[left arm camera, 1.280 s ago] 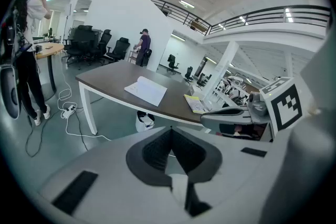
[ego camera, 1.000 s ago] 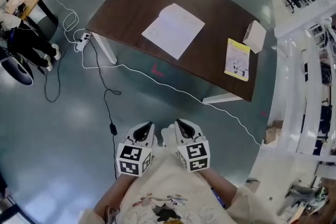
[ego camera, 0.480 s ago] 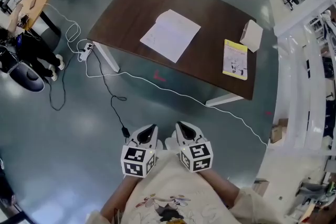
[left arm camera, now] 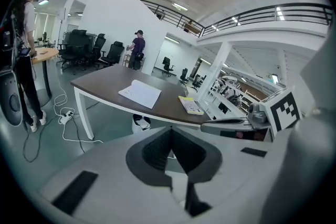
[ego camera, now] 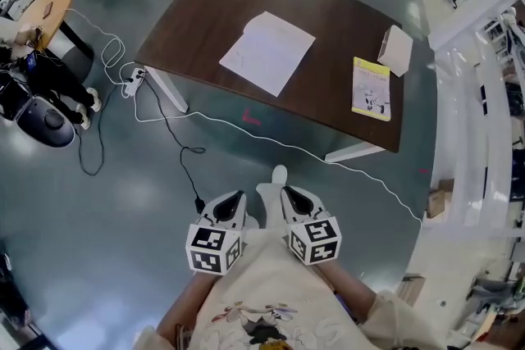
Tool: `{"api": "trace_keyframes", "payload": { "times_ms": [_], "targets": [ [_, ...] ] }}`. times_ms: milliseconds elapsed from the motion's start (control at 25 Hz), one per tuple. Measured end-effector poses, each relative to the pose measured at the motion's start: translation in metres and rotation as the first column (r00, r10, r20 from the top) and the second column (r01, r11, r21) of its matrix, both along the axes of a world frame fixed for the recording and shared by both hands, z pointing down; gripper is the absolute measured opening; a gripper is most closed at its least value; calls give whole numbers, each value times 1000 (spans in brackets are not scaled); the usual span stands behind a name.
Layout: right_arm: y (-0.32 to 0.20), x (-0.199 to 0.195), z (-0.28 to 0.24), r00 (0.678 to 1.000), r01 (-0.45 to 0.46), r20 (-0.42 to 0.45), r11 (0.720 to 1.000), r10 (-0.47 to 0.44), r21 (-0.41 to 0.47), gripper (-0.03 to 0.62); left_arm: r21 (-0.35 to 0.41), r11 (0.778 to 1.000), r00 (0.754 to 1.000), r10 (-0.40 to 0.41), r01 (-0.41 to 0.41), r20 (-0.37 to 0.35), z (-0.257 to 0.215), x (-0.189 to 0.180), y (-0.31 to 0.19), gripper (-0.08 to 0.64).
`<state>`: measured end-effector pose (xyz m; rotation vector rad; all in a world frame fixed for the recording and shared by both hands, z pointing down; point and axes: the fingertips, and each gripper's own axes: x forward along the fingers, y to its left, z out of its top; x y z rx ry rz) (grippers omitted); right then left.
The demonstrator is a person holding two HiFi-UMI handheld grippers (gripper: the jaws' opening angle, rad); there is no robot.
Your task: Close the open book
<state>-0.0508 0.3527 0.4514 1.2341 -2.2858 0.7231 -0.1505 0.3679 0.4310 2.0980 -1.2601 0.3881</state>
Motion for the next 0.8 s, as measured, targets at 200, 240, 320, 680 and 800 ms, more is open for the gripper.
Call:
{"api": "trace_keyframes", "payload": {
  "times_ms": [200,240,320,680,800],
  "targets": [
    [-40,23,7,999,-42,6,999,43,-8,8,-17,1000,1000,8,-8,3,10,9,-35,5],
    [-50,29,9,999,-52,9,999,52,-15,8,-20,1000,1000,10,-10,10,12,12,-45,5],
    [-74,43,15,997,-72,14,997,73,-33,8,-28,1000,1000,12,-12,19,15,19,-68,5],
    [-233,114,28,995,-93,34,994,95,-56,8,-83,996,998,35,-32,44,25,76,-210,5],
    [-280,133,31,994,-81,62,994,86,-78,8,-111,993,998,36,-30,58,30,97,-254,5]
  ]
}}
